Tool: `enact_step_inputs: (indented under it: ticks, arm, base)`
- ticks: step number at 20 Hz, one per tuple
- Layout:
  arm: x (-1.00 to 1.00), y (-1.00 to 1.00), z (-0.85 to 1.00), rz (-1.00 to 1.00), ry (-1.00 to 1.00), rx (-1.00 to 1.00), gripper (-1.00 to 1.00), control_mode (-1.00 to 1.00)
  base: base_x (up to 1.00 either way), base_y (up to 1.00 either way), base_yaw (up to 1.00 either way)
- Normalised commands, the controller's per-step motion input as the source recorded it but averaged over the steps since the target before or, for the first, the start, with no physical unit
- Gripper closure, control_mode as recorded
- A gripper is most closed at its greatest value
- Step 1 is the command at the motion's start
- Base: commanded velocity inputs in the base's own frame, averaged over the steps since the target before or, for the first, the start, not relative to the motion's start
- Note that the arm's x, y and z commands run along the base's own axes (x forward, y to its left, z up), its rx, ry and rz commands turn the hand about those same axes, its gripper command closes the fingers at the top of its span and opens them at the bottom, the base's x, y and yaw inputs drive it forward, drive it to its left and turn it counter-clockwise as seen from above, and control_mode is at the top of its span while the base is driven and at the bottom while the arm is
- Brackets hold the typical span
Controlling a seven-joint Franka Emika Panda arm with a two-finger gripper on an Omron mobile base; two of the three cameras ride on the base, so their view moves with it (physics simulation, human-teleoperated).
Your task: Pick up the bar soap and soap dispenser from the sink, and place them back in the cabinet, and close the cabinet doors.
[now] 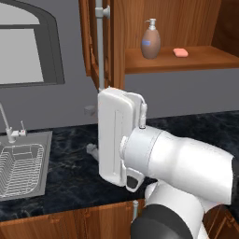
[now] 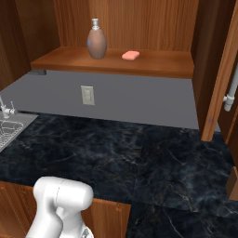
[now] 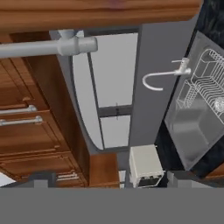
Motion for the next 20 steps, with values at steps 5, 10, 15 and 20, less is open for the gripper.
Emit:
enact_step_inputs:
  ticks: [5,10,15,20]
  arm:
    - [0.22,0.31,0.03,-0.20,-0.01,0.09,-1.00,-1.00]
    - [0.26,0.18,0.01,-0.18,0.00,0.09,-1.00,-1.00]
    - [0.29,0.11,0.10,-0.14,0.05,0.05,-1.00,-1.00]
    - [0.16,0.03,0.04,-0.13,0.22,0.00,-1.00,-1.00]
  base:
    - [0.00,0.00,0.00]
    - [0.00,0.00,0.00]
    - [0.00,0.00,0.00]
    - [0.00,0.00,0.00]
